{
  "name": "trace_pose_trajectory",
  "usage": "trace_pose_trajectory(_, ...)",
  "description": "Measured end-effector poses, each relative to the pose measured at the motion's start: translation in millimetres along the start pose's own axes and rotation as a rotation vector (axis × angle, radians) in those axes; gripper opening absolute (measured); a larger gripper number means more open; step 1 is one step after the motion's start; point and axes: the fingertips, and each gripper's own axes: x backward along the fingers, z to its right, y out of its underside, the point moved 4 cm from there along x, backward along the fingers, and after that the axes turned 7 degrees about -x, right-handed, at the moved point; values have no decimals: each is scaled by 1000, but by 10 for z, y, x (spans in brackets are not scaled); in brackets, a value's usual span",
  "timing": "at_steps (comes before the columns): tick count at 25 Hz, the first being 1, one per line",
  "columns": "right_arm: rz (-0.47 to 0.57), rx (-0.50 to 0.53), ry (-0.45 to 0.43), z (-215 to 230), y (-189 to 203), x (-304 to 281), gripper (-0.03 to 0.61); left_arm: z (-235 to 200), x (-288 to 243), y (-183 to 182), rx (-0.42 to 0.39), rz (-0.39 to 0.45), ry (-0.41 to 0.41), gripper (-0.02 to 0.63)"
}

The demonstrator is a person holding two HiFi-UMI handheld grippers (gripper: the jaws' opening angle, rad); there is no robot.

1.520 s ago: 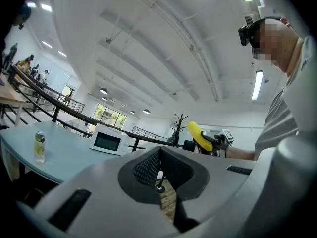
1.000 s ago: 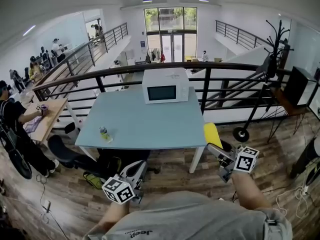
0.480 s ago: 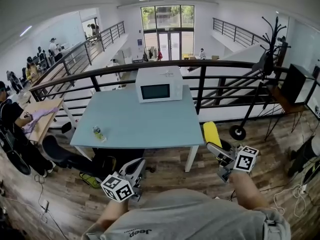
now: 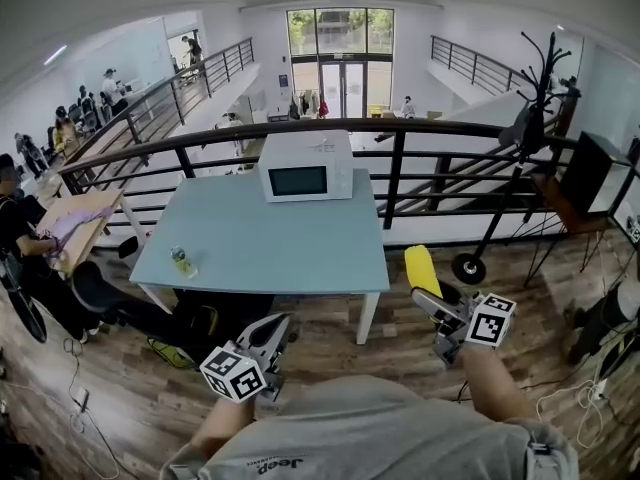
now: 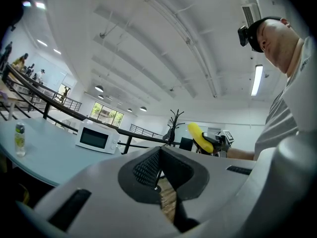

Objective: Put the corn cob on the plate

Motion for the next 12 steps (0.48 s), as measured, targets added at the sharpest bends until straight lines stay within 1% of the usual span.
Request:
trace_pose_trajectory(7,-24,3,-31,180,-69,141,258,216,-198,117,21,-18,-17,18)
trace_pose_trajectory(12,-23,-6,-28,283,-63,49,258,113,-225,100,9,-25,-21,18)
